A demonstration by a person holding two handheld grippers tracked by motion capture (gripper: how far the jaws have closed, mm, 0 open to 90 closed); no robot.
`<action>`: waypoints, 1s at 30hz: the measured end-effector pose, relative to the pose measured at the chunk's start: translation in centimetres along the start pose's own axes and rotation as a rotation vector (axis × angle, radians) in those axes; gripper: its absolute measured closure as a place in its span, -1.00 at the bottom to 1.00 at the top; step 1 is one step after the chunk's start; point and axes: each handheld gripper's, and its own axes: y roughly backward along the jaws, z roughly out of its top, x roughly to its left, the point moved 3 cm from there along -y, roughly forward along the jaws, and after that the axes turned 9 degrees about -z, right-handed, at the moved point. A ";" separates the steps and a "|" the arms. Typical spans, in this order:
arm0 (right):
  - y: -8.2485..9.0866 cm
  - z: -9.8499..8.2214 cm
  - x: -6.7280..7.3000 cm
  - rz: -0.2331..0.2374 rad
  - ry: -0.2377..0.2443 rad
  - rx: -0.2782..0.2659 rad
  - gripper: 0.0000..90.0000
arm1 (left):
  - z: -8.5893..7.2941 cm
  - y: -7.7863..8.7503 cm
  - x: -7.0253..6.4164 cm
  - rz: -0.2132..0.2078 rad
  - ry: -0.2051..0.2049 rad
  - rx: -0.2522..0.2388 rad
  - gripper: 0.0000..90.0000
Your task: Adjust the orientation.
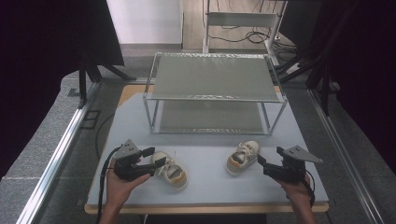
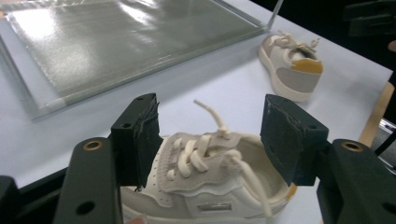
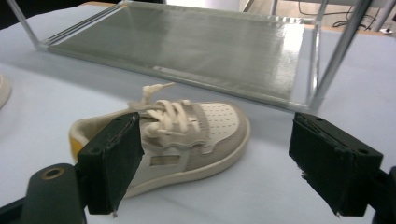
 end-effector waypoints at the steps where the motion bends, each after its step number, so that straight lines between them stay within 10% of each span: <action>1: 0.0 0.0 -0.1 0.002 0.002 0.001 -0.57 | 0.0 -0.1 0.1 0.003 0.000 0.003 -0.17; 9: -0.1 0.6 0.4 0.051 0.021 -0.008 -0.34 | -0.2 0.0 -0.4 -0.006 -0.006 0.003 -0.17; 30: -1.0 1.5 8.0 0.333 0.201 -0.028 0.66 | -0.6 0.7 -1.6 -0.007 -0.002 0.007 -0.17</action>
